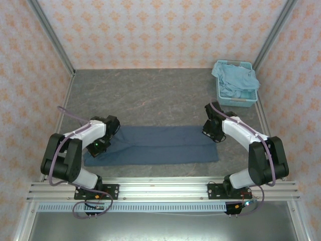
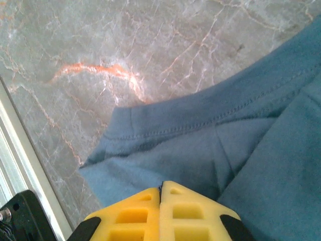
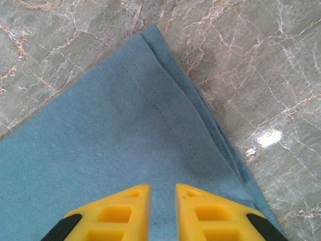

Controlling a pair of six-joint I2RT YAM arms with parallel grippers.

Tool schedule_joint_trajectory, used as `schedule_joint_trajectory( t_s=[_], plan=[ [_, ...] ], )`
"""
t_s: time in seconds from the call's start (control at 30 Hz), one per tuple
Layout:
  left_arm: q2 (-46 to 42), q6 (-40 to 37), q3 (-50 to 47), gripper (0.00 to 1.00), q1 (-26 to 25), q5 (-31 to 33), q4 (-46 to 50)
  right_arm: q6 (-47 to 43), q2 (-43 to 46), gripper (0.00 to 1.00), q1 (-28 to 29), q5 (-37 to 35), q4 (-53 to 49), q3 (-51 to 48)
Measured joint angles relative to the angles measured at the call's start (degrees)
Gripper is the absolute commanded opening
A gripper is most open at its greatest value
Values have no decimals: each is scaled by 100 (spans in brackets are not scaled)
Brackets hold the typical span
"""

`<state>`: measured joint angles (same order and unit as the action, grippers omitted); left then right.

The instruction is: Fold and stack the t-shirts

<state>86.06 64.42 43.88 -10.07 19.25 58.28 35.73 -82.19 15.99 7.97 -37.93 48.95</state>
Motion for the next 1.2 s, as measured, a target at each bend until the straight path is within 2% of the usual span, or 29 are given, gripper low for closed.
schedule_joint_trajectory(
  t_s=[0.2,0.27,0.33,0.37,0.43,0.53,0.67,0.77,0.87,0.97,1.07,1.2],
  plan=[
    [273,-184,227,0,251,74,-76,-44,7,19,0,-4,-4,-55],
    [352,-245,319,5,310,76,-90,-66,9,19,0,-4,-15,-74],
    [409,-313,369,15,341,81,-90,-85,33,19,0,-11,-15,-87],
    [426,-345,382,31,367,83,-96,-90,55,19,0,-22,-17,-94],
    [444,-385,389,46,431,83,-103,-105,109,19,0,-24,-17,-101],
    [450,-485,413,59,584,70,-109,-109,234,19,0,-24,-20,-114],
    [297,-621,553,62,636,72,-52,-175,466,19,0,-26,-66,-118],
    [-308,-651,612,62,632,28,76,-282,605,20,0,-46,-122,-118],
    [-1032,-638,695,54,492,-179,289,-426,658,20,0,-26,-144,-118],
    [-1493,-461,706,45,-20,-664,389,-592,612,20,0,155,-138,-103],
    [-1513,-140,564,42,-435,-1246,291,-741,254,20,0,409,-94,85],
    [-1180,299,304,41,-533,-1705,72,-850,-437,20,0,656,11,422]
  ],
)
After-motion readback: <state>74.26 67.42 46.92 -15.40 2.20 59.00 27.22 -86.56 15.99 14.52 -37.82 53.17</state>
